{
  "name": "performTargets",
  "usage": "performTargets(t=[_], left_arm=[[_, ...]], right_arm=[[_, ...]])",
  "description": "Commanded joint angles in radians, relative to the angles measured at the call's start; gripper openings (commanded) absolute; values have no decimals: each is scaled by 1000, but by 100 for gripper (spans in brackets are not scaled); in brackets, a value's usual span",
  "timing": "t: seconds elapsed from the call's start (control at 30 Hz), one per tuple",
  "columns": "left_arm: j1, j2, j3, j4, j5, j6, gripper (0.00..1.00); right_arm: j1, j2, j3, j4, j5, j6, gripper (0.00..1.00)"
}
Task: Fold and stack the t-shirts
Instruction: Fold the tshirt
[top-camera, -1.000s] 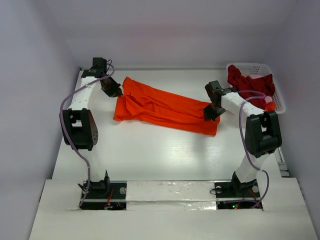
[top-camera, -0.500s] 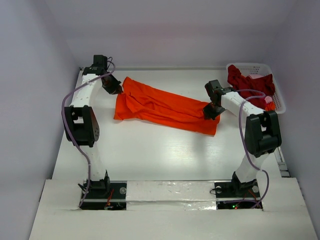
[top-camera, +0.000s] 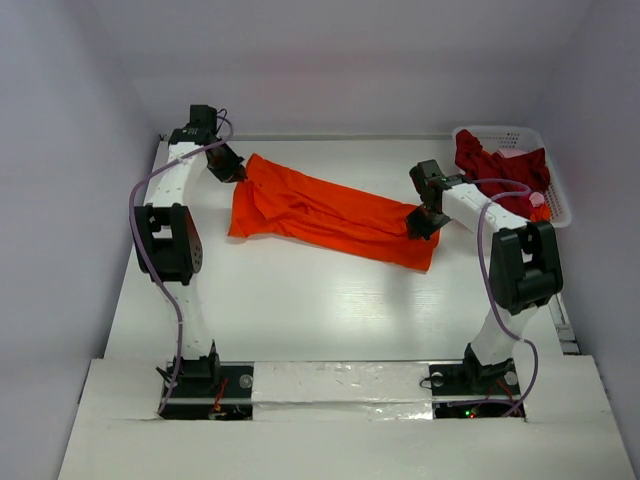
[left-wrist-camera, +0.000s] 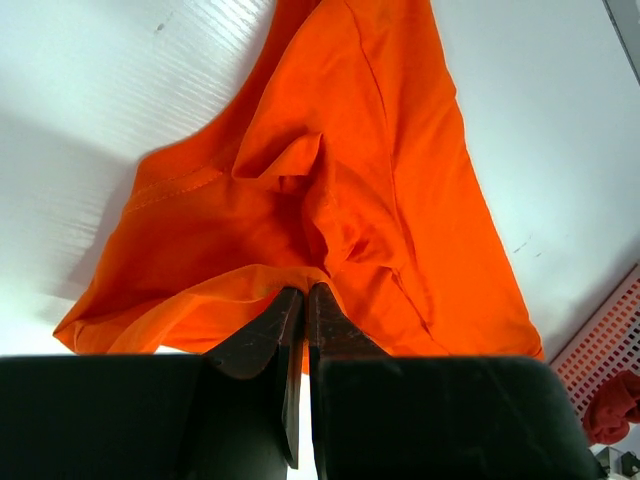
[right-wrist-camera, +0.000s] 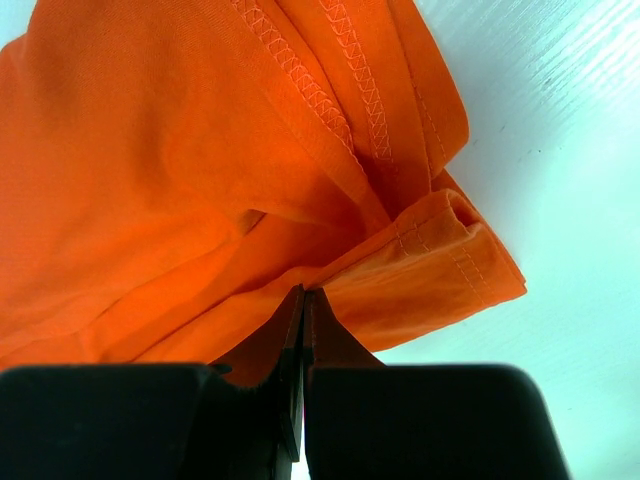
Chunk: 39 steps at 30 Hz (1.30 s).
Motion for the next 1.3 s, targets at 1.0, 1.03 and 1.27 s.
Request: performTargets(t=[1.0, 1.03, 1.27], left_arm=[[-13, 139, 86, 87, 34, 29, 0], [-13, 142, 89, 88, 31, 27, 0], [-4, 175, 129, 104, 10, 12, 0]], right_arm=[[-7, 61, 83, 14, 46, -43, 0], [-7, 62, 84, 11, 48, -45, 0], [-7, 67, 89, 14, 48, -56, 0]])
